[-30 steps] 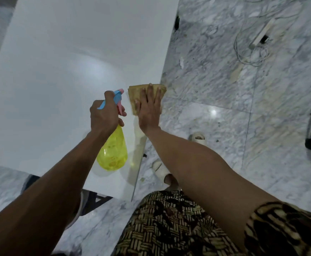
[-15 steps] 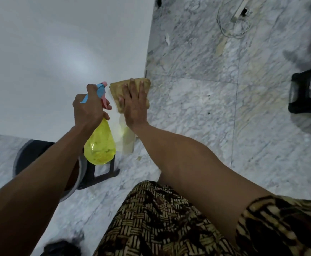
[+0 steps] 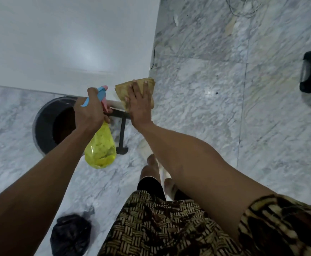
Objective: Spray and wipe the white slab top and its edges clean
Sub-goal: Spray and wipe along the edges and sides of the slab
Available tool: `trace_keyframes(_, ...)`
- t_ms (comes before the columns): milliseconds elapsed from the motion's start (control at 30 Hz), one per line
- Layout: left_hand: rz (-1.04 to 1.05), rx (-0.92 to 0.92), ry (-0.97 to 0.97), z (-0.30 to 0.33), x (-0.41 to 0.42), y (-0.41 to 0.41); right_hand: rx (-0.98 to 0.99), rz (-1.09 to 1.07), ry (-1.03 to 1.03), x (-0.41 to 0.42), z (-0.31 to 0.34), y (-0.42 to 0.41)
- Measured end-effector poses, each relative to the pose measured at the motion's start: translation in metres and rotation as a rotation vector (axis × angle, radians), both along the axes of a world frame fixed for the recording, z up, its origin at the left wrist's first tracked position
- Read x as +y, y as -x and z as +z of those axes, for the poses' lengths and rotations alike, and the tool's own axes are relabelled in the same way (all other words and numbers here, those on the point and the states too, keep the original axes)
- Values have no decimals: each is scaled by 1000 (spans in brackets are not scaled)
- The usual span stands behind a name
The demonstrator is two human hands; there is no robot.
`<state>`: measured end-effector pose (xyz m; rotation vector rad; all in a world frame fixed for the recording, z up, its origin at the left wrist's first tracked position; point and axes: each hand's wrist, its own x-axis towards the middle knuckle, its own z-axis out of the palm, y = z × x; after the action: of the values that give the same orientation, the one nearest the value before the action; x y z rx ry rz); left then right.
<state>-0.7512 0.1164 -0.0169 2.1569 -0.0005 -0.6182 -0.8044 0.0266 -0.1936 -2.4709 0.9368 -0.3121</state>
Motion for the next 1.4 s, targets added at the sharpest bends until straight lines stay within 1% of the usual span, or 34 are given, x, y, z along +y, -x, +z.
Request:
trace_keyframes(100, 31, -9, 28, 5, 17, 10, 37, 44, 0, 18, -7, 12)
trace_keyframes(167, 41, -23, 50, 11, 27, 13, 27, 48, -18, 19, -1, 17)
trace_keyframes(267, 44, -18, 50, 21, 40, 14, 66, 66, -103, 19, 17, 22)
trace_keyframes(367, 35, -30, 72, 35, 53, 17, 83, 66, -147, 44, 25, 38)
trace_keyframes(433, 36, -45, 85, 45, 62, 17, 142, 119, -162, 63, 23, 51)
trace_keyframes(467, 33, -53, 90, 51, 69, 18, 183, 127, -229, 76, 19, 55)
trace_keyframes(500, 31, -57, 108, 56, 77, 18, 230, 106, -367, 89, 18, 61)
trace_keyframes(533, 23, -55, 127, 58, 83, 18, 195, 29, -589, 100, 20, 64)
trace_keyframes(567, 15, -54, 146, 61, 92, 15, 94, -103, -813, 111, 33, 64)
trace_keyframes(600, 6, -50, 160, 64, 102, 11, -19, -244, -982, 118, 43, 63)
trace_keyframes(633, -1, -40, 170, 64, 112, 7, -53, -353, -1105, 122, 55, 58)
trace_keyframes(667, -6, -35, 178, 65, 125, 2, -54, -394, -1182, 124, 64, 51)
trace_keyframes(733, -12, -27, 200, 62, 147, -8, -111, -422, -1405, 127, 83, 36)
trace_keyframes(800, -9, -7, 213, 60, 171, -20, -185, -403, -1529, 131, 104, 17)
trace_keyframes(933, -6, -1, 227, 61, 216, -53, -353, -374, -1703, 145, 131, -20)
trace_keyframes(1033, 14, -17, 251, 68, 258, -80, -527, -403, -1873, 174, 149, -48)
trace_keyframes(1100, 22, -40, 267, 77, 282, -100, -591, -367, -1966, 197, 156, -71)
trace_keyframes(1167, 68, -65, 283, 81, 308, -125, -580, -307, -1984, 230, 167, -98)
trace_keyframes(1200, 88, -76, 289, 83, 317, -136, -555, -285, -1957, 245, 171, -110)
trace_keyframes(1300, 137, -73, 330, 86, 349, -176, -447, -326, -1824, 288, 173, -155)
trace_keyframes(1400, 152, -69, 359, 89, 367, -213, -359, -357, -1718, 312, 171, -197)
